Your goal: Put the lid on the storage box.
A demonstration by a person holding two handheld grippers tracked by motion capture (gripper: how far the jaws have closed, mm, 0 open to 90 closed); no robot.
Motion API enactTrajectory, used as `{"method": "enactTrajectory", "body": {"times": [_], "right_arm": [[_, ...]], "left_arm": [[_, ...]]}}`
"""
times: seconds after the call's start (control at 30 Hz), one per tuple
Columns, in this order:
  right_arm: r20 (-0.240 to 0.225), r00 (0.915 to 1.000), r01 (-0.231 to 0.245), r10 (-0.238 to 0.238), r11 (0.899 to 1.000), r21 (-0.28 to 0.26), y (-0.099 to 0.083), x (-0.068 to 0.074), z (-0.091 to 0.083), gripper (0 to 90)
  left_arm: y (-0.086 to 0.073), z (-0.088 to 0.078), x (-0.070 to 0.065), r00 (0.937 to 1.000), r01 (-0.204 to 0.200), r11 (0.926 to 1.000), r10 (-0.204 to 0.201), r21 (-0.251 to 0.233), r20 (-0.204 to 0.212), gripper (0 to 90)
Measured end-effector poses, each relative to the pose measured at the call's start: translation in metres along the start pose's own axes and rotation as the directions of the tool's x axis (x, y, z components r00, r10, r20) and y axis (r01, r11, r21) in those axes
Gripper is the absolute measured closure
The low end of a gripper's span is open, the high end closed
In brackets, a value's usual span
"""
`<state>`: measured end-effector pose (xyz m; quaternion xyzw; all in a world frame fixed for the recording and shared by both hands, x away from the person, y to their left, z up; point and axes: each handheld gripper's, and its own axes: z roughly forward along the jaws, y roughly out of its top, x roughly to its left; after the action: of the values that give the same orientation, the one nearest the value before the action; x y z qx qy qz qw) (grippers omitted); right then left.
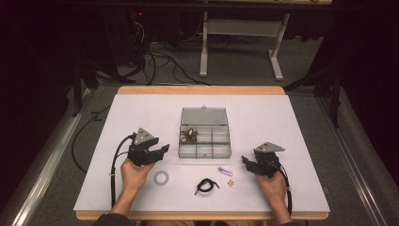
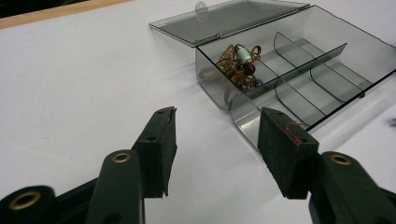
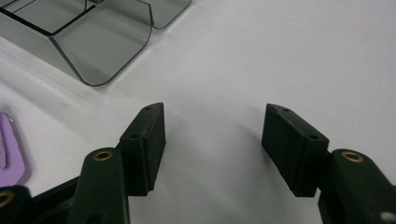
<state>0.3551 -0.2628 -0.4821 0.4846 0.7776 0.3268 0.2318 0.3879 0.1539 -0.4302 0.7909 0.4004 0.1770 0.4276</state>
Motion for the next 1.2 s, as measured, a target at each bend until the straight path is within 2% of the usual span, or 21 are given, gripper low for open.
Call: {"method": "enactTrajectory", "body": {"times": [0.17,0.33,0.43,0.57,0.83,0.93,1.2], "right_arm": [[0.001,1.0000,0.002,-0.001,1.000,-0.001,0.000,0.000,0.000,40.7],[0.000,1.0000,0.001,-0.001,1.000,-0.001,0.000,0.000,0.000,40.9],[0.000,1.0000,0.004,-0.004,1.000,-0.001,0.000,0.001,0.000,40.9],[-0.008,1.0000,-0.001,0.001,1.000,0.001,0.000,-0.001,0.000,40.9],[-0.004,1.0000,0.001,-0.001,1.000,0.002,0.000,0.000,0.000,41.2],[-0.011,0.9999,-0.002,0.002,1.000,0.004,0.000,-0.001,0.000,41.6],[-0.023,0.9997,-0.013,0.013,1.000,0.008,0.001,-0.002,0.001,41.5]], "left_arm": [[-0.012,-0.004,0.002,0.9993,0.038,0.9992,-0.038,-0.011,0.004,47.6],[-0.026,-0.008,0.003,0.9985,0.054,0.9985,-0.054,-0.009,0.002,47.5],[-0.036,-0.006,0.006,0.9976,0.069,0.9975,-0.069,0.016,-0.007,47.4],[-0.047,-0.004,0.010,0.9958,0.087,0.9959,-0.086,0.026,-0.031,47.2],[-0.055,0.006,0.017,0.9923,0.057,0.9960,-0.049,0.069,-0.114,47.3],[-0.057,0.009,0.018,0.9908,0.047,0.9955,-0.037,0.082,-0.130,46.9],[-0.059,0.010,0.024,0.9881,0.064,0.9931,-0.050,0.098,-0.146,45.3]]}}
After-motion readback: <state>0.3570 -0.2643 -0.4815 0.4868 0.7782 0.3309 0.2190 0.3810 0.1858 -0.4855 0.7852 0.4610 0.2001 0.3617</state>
